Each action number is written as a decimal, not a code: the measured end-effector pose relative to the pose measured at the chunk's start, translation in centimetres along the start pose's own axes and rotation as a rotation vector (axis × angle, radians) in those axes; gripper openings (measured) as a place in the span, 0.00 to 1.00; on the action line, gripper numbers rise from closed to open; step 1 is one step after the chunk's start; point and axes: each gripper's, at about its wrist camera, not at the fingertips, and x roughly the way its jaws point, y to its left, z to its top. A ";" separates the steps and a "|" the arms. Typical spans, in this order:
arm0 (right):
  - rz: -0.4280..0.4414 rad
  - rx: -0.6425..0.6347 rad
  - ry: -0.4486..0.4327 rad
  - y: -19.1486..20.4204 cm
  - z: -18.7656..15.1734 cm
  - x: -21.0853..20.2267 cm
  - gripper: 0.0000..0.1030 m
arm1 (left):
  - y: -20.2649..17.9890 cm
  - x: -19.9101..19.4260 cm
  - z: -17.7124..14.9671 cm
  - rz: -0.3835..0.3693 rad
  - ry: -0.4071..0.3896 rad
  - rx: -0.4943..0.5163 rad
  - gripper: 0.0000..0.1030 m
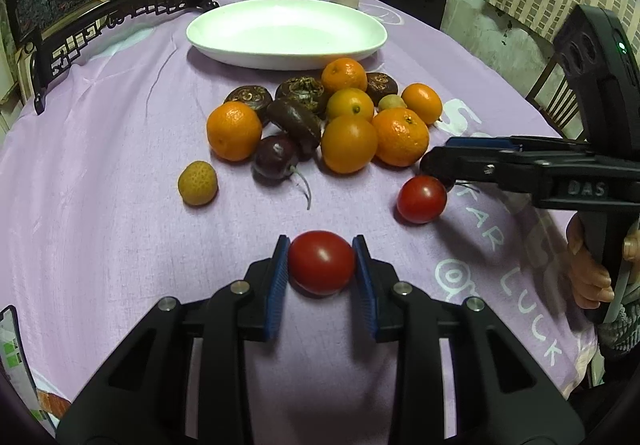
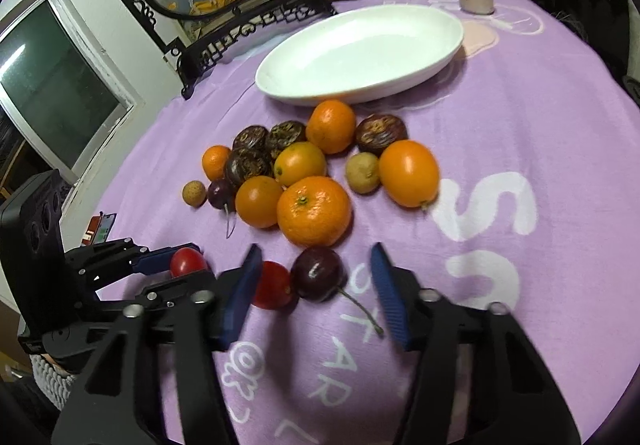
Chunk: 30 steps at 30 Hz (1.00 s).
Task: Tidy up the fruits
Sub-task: 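Grasp the dark cherry with the right tool while the left tool holds the tomato, then carry tomato and cherry onto the white plate and open both tools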
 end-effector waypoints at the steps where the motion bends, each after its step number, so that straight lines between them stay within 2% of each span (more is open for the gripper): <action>1: 0.009 0.005 0.004 -0.1 0.0 0.1 0.48 | 0.0 0.0 0.0 0.001 0.000 0.002 0.31; 8: 0.033 0.058 -0.001 -1.4 -0.4 -0.5 0.33 | 0.1 -0.1 0.0 -0.006 -0.002 -0.003 0.31; 16: 0.025 0.046 -0.002 -1.3 -0.7 -0.3 0.31 | -0.5 0.1 -0.2 0.029 -0.002 0.038 0.31; 23: 0.081 0.110 0.014 -2.6 -0.6 -0.5 0.28 | -0.4 -0.1 -0.2 0.016 -0.009 0.030 0.31; 30: 0.129 0.166 -0.041 -3.4 -0.3 -2.3 0.28 | -0.4 -1.4 0.9 0.031 -0.060 0.030 0.31</action>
